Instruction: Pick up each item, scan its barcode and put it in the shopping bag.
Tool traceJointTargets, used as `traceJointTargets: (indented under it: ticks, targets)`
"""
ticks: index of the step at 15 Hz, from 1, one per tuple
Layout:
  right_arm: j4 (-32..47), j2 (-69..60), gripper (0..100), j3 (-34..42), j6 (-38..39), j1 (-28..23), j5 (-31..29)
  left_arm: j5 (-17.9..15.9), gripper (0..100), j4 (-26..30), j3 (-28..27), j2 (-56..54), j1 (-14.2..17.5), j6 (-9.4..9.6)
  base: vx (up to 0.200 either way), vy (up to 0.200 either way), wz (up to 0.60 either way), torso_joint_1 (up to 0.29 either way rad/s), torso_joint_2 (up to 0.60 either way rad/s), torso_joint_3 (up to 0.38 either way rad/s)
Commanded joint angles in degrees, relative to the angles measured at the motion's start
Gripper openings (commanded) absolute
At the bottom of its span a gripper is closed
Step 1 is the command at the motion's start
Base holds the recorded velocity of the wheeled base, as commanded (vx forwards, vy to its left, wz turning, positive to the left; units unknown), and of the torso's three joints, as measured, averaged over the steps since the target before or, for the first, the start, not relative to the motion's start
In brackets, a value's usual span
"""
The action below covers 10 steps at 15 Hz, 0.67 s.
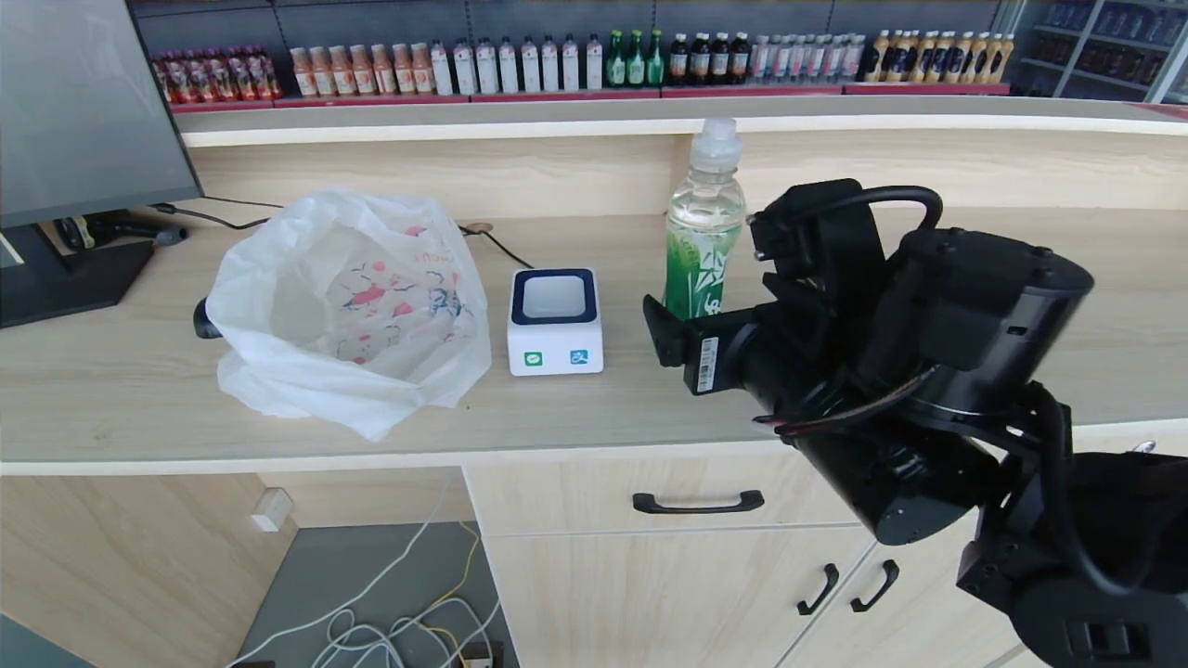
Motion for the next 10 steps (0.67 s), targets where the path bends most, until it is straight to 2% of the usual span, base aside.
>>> traceJointTargets:
  ticks: [1,3,6,10]
  targets:
    - [0.0,1.91,100,-1.31,0.05,-0.44,-0.01,0.0,100,0.0,0.0,0.0,0.05,0.0,0.0,0.0,0.0,0.0,0.0,0.0]
    - [-0.27,3.84,100,-2.72,0.23,-1.75,-0.1,0.0,100,0.0,0.0,0.0,-0.04,0.0,0.0,0.0,0.0,0.0,0.0,0.0]
    - [-4.92,7.62,100,-5.27,0.14,-2.81,-2.74,0.0,100,0.0,0.0,0.0,0.05,0.0,0.0,0.0,0.0,0.0,0.0,0.0]
    - [-5.63,8.76,100,-5.71,0.23,-4.83,-2.65,0.0,100,0.0,0.0,0.0,-0.04,0.0,0.0,0.0,0.0,0.0,0.0,0.0]
